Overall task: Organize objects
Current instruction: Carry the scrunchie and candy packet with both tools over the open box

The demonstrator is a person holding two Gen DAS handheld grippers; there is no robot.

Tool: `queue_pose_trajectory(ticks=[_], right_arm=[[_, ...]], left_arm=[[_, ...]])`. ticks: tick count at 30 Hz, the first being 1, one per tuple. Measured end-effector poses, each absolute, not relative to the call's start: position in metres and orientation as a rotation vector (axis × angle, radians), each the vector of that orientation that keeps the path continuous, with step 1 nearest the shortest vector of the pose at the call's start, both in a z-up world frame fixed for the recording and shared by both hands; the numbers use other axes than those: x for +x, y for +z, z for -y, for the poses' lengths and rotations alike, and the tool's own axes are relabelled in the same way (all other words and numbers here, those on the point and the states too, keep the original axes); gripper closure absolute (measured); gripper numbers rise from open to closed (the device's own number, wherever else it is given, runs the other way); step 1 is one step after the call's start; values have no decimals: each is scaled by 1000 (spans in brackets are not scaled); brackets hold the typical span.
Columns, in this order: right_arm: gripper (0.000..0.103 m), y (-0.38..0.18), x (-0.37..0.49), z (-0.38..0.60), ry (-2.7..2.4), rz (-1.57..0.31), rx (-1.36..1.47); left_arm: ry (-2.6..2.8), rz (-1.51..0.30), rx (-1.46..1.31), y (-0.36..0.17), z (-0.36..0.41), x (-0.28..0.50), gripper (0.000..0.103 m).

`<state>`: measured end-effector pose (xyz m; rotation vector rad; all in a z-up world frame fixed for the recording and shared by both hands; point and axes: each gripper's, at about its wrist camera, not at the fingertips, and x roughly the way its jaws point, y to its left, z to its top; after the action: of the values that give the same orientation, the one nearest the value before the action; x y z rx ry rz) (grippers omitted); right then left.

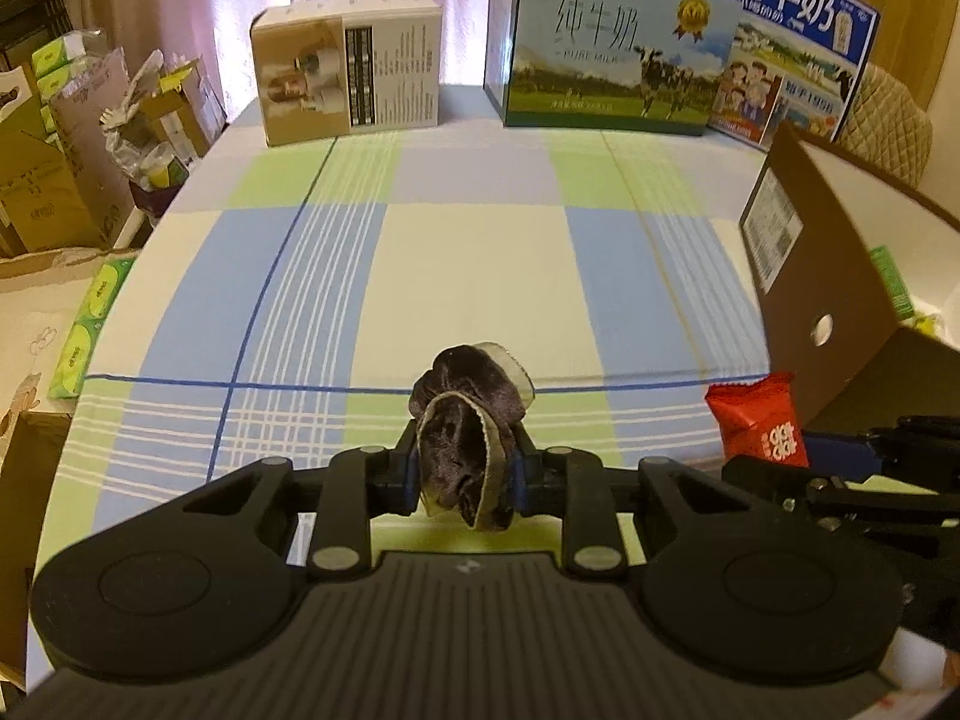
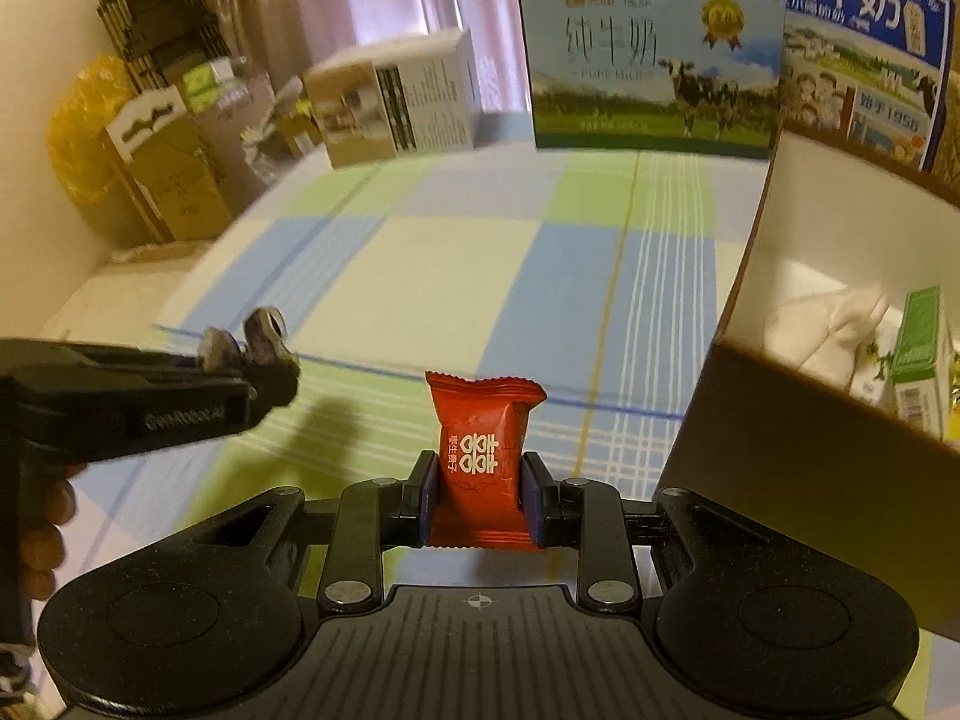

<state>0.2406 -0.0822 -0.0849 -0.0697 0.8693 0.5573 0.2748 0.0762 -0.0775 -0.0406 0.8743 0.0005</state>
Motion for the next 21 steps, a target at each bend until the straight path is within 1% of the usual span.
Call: queue_pose_trajectory(ticks=[8,14,21], right_arm=[[78,-35,222,102,579,-759,-29],[78,-7,212,148,506,-707,14],[78,21,209,199,414,-642,35]], left_arm=[[-25,-803,-45,-41,-57,259,80],[-99,-774,-42,-21,-27,247,80],[-194,-745,-21,0,24,246,80]])
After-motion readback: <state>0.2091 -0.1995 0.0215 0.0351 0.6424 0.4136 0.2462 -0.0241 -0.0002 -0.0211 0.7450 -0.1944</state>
